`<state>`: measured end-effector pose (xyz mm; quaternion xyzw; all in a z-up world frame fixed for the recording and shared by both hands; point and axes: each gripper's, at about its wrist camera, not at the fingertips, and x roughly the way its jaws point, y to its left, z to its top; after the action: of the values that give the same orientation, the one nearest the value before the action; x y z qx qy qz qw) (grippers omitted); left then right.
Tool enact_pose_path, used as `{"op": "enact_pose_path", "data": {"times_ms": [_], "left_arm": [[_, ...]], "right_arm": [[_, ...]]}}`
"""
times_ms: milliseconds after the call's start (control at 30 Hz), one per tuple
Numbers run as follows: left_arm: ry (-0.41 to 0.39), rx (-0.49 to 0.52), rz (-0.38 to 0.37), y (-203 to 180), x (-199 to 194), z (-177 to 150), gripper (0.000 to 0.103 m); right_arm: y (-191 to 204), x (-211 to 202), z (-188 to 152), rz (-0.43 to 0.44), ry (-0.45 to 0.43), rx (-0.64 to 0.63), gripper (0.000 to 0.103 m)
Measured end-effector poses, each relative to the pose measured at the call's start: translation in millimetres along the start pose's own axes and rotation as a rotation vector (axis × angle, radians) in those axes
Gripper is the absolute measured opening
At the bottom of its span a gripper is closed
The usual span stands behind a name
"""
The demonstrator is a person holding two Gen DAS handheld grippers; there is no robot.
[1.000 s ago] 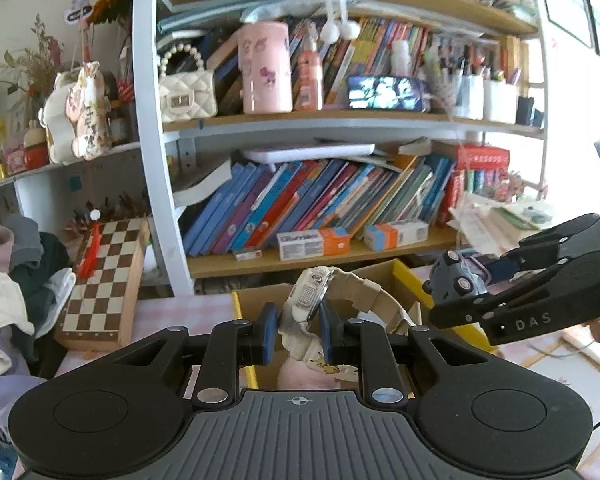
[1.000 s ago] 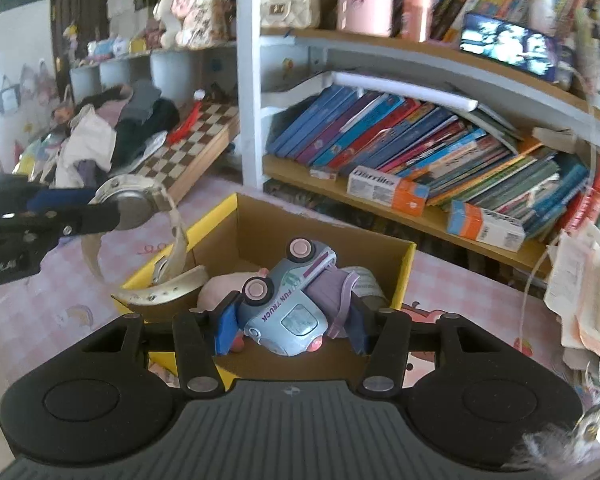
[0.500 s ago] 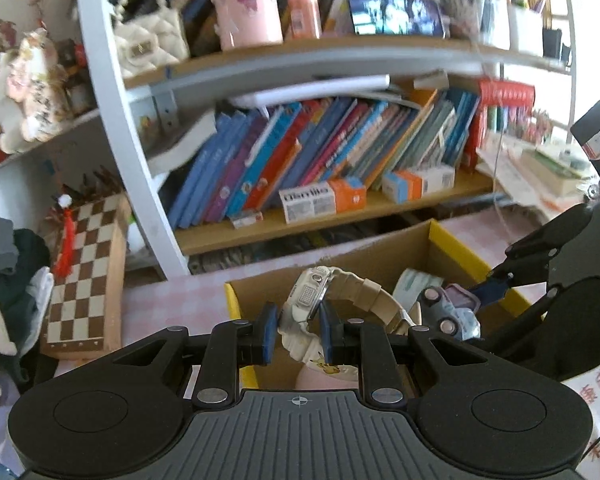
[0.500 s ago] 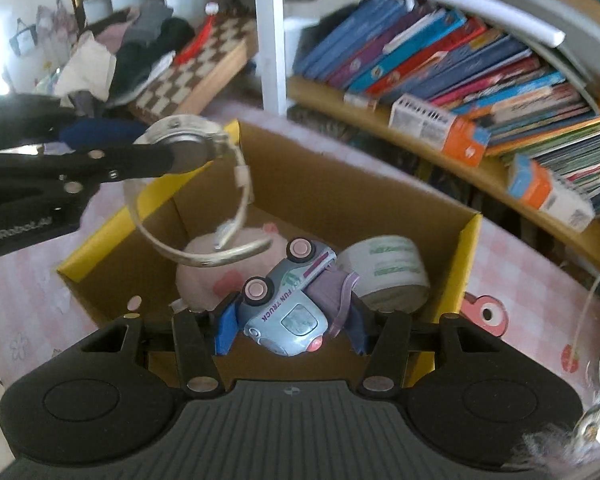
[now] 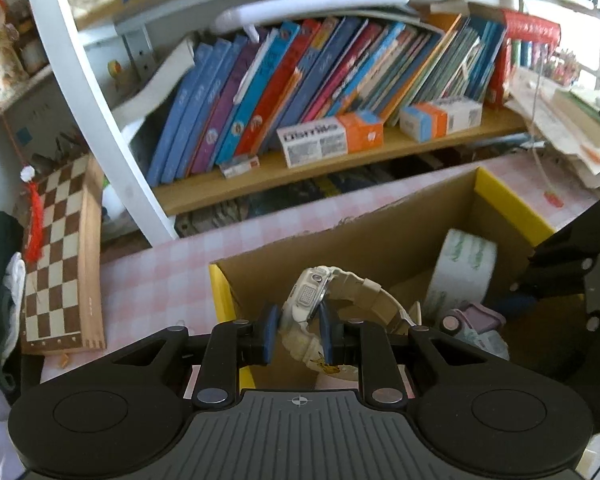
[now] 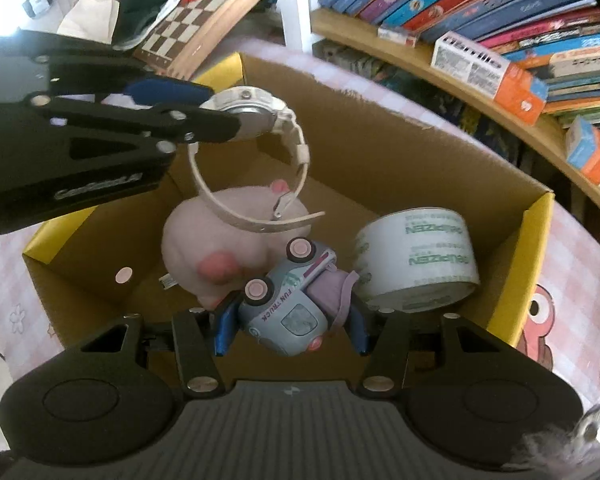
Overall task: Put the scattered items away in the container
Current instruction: 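Open the left tool to drop the watch while the right tool releases the car into the box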
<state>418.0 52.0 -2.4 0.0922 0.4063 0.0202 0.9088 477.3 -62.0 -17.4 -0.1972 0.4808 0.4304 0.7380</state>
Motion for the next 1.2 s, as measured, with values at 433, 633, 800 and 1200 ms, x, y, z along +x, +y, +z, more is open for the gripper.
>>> {"op": "enact_pose_path", "data": {"times_ms": [433, 633, 800, 1200], "left_arm": [[0.084, 0.008, -0.023, 2.0, 27.7, 0.5, 0.018], [0.098, 0.027, -0.024, -1.8, 31.2, -1.5, 0.011], [0.066, 0.019, -0.039, 1.2, 21.1, -1.1, 0.016], [-0.099, -0.025, -0.042, 9.9, -47.8, -4.5, 0.016]], "right_arm": [[-1.8, 24.4, 1.5, 0.046, 0.081, -0.001, 0.051], [-2.1, 25.0, 0.9, 0.050, 0.090, -0.003, 0.051], [-1.8, 22.7, 0.4, 0.044, 0.079, 0.001, 0.052], [-5.4, -18.6, -2.4, 0.038, -0.040, 0.040, 0.056]]}}
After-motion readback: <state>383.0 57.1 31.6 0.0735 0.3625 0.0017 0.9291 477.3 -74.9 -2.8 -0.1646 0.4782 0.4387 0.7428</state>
